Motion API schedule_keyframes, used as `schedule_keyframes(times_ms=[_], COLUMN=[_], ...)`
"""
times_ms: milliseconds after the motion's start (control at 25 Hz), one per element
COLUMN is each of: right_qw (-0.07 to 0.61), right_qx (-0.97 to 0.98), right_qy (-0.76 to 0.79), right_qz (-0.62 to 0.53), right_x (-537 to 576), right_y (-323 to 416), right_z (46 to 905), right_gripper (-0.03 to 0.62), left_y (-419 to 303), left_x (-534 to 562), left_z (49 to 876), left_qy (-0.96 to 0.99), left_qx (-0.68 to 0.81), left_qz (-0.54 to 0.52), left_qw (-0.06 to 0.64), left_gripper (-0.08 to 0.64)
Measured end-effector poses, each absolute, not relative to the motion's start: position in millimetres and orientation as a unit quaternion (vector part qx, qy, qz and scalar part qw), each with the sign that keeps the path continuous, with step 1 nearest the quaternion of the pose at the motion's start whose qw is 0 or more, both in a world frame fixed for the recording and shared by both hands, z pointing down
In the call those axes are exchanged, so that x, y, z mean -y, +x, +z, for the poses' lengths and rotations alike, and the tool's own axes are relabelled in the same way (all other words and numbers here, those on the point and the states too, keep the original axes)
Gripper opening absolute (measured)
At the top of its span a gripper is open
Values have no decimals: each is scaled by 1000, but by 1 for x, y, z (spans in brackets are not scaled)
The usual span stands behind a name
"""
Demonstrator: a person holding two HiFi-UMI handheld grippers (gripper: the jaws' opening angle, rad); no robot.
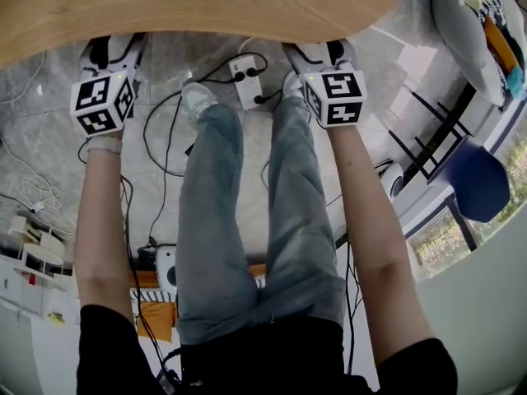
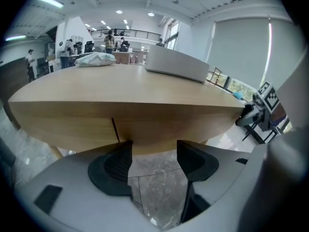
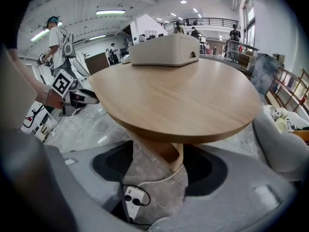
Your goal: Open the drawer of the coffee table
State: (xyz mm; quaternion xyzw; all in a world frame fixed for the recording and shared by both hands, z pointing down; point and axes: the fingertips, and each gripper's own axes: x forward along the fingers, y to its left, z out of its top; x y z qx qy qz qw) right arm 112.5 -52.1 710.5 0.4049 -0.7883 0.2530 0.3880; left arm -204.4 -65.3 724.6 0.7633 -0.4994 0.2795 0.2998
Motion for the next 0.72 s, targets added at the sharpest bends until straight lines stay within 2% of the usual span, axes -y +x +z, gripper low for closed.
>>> schedule_keyframes(times_ms=[400, 480, 720], right_qw=[383, 390, 414], right_qx=[794, 795, 811], right_qy=[400, 398, 361], right_qz=[252, 239, 199], right_x=[52, 53, 49], right_y=[107, 112, 115], right_z=[715, 714, 710], right_gripper=[309, 231, 176], left_y=[-191, -182, -170], left_x=[61, 58, 56], left_z=[722, 722, 718], left_qy=[780, 789, 796], left_qx=[478, 466, 458], left_qz=[272, 276, 274], left_qw=[297, 289, 285], left_gripper=[287, 284, 284])
